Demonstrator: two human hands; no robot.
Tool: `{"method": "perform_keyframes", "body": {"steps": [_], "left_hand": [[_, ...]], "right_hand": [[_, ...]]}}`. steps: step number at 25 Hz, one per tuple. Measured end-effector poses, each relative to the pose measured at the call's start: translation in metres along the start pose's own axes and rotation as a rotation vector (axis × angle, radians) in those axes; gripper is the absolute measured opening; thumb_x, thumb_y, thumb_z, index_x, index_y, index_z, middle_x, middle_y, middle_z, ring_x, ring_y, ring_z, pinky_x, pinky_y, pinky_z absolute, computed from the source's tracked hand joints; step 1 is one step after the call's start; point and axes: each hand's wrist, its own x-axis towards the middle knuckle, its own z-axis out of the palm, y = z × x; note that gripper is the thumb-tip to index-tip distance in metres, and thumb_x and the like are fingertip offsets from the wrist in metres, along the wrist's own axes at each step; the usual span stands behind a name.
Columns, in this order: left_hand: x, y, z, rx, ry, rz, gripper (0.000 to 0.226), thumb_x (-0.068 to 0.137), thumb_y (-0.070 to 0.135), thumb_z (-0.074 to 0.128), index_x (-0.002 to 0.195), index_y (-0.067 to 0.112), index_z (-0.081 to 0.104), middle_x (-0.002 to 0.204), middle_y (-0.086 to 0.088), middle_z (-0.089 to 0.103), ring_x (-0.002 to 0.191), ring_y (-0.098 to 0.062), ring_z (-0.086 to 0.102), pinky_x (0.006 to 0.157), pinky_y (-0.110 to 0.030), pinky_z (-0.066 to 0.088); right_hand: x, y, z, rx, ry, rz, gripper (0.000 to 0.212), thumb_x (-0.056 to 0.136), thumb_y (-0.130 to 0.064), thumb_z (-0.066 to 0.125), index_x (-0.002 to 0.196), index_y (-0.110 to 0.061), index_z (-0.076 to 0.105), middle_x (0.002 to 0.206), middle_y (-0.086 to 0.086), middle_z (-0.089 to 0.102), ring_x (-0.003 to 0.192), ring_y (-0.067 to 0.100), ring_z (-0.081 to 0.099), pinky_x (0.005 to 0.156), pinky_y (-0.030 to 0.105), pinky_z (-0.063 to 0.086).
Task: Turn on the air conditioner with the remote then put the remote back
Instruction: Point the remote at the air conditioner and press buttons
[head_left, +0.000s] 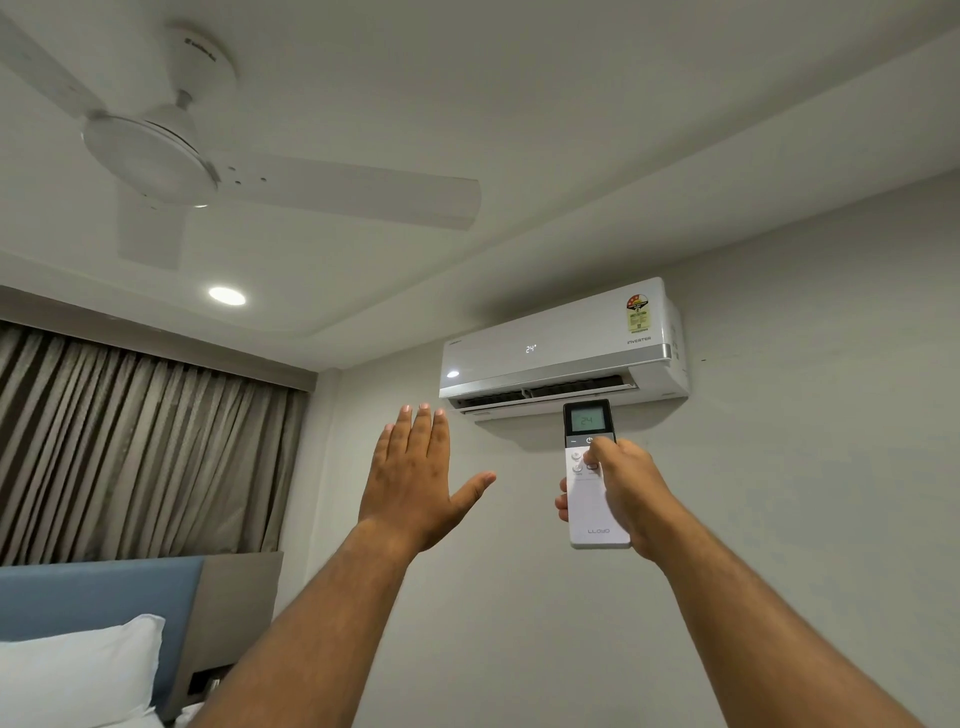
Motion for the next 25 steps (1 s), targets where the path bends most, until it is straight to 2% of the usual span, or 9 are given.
{"method": "perform_keyframes", "body": {"steps": [5,10,14,17,25], "left_hand": [[-0.0005,-0.0007,0.0012,0.002,-0.002,0.001,0.105,0.073,0.082,-0.002,0.151,0.011,-0.004,0.162,-0.011,-0.002,0.148,-0.028,-0.01,0.115,-0.039,-0.009],[0.0025,-0.0022,-0.0002,0.017,0.0,0.009,0.105,0.073,0.082,-0.004,0.151,0.011,-0.006,0.162,-0.011,-0.004,0.148,-0.028,-0.011,0.114,-0.039,-0.01],[0.0018,-0.0034,-0.0012,0.021,0.001,0.005,0.105,0.073,0.081,-0.003,0.151,0.011,-0.005,0.162,-0.012,-0.003,0.148,-0.028,-0.01,0.114,-0.039,-0.011],[0.0013,-0.0041,-0.0021,0.029,0.005,0.008,0.106,0.072,0.082,-0.004,0.151,0.011,-0.005,0.162,-0.012,-0.003,0.148,-0.028,-0.01,0.114,-0.039,-0.011],[0.0035,-0.0034,-0.0017,0.023,0.009,0.021,0.109,0.07,0.085,-0.003,0.15,0.011,-0.005,0.162,-0.012,-0.002,0.148,-0.028,-0.01,0.113,-0.038,-0.012]], "right_hand": [[0.0021,-0.0038,0.0009,0.054,-0.009,-0.014,0.022,0.084,-0.013,0.046,0.104,-0.004,0.048,0.079,0.026,0.065,0.054,0.036,0.069,0.061,0.049,0.061],[0.0034,-0.0008,0.0002,0.113,-0.003,0.002,0.03,0.081,-0.012,0.046,0.109,-0.001,0.05,0.075,0.025,0.066,0.056,0.037,0.069,0.059,0.046,0.061],[0.0042,0.0036,-0.0001,0.124,0.008,0.008,0.029,0.081,-0.012,0.047,0.108,-0.002,0.051,0.069,0.023,0.068,0.054,0.036,0.07,0.054,0.043,0.06],[0.0063,0.0043,0.0005,0.132,0.011,0.009,0.03,0.078,-0.013,0.048,0.106,-0.003,0.052,0.063,0.02,0.069,0.055,0.038,0.069,0.057,0.046,0.06],[0.0075,0.005,-0.0018,0.13,0.011,0.009,0.033,0.079,-0.014,0.047,0.109,-0.002,0.051,0.073,0.024,0.068,0.057,0.038,0.07,0.057,0.046,0.06]]}}
